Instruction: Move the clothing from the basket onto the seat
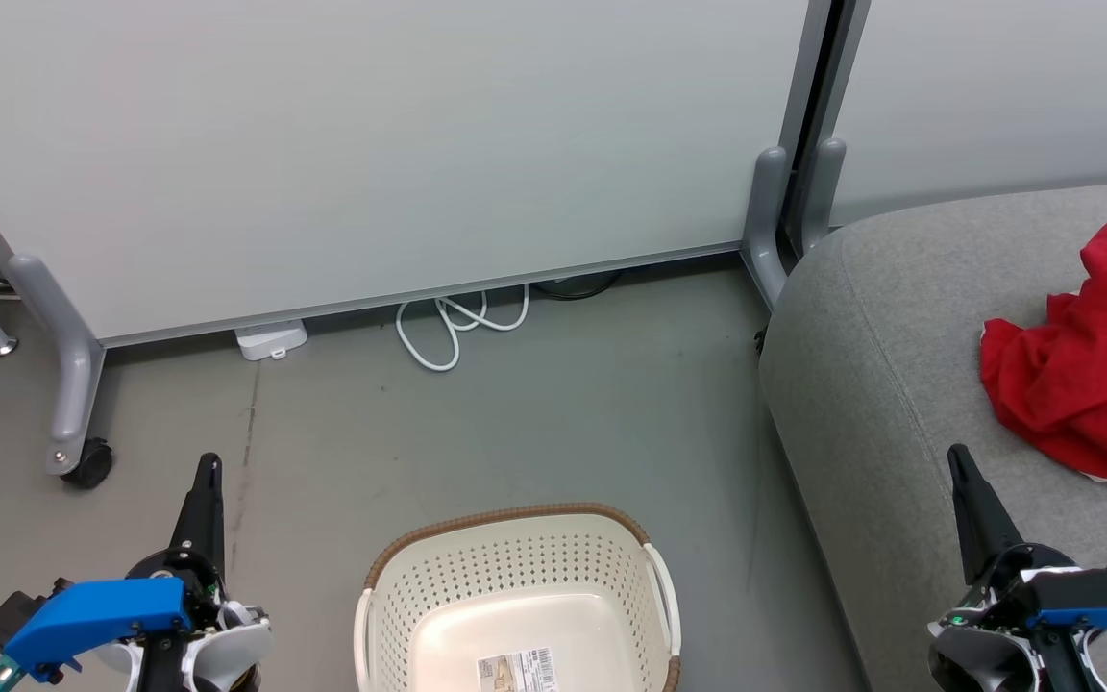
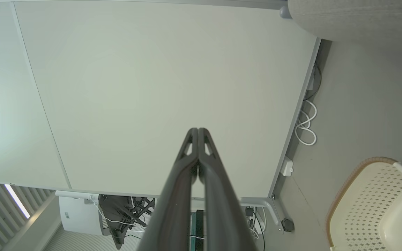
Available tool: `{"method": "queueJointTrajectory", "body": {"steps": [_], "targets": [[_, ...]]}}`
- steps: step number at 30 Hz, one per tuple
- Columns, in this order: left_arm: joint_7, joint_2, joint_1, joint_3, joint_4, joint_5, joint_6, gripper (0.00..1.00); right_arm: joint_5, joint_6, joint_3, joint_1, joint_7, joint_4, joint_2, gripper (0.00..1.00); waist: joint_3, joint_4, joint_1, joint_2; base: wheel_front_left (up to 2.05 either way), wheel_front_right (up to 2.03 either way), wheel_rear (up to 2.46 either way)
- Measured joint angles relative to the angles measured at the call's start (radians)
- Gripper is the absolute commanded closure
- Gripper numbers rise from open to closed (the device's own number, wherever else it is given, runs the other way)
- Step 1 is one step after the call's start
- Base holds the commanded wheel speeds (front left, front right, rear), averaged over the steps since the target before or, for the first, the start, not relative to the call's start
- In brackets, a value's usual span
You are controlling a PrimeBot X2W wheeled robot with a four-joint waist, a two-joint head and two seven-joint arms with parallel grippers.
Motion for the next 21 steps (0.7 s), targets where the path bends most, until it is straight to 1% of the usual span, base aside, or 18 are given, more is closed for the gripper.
{"method": "queueJointTrajectory", "body": {"steps": [8, 21], "targets": [[0.012, 0.0, -0.005, 0.006, -0.006, -0.049, -0.003, 1.0, 0.054, 0.0, -0.003, -0.002, 0.008, -0.001, 0.0, 1.0, 0.0, -0.006, 0.0, 0.0, 0.0, 0.0, 0.0], [0.012, 0.0, -0.006, 0.006, -0.007, -0.049, -0.003, 1.0, 0.056, 0.0, -0.003, -0.004, 0.008, -0.002, 0.0, 1.0, 0.0, -0.006, 0.0, 0.0, 0.0, 0.0, 0.0]]}}
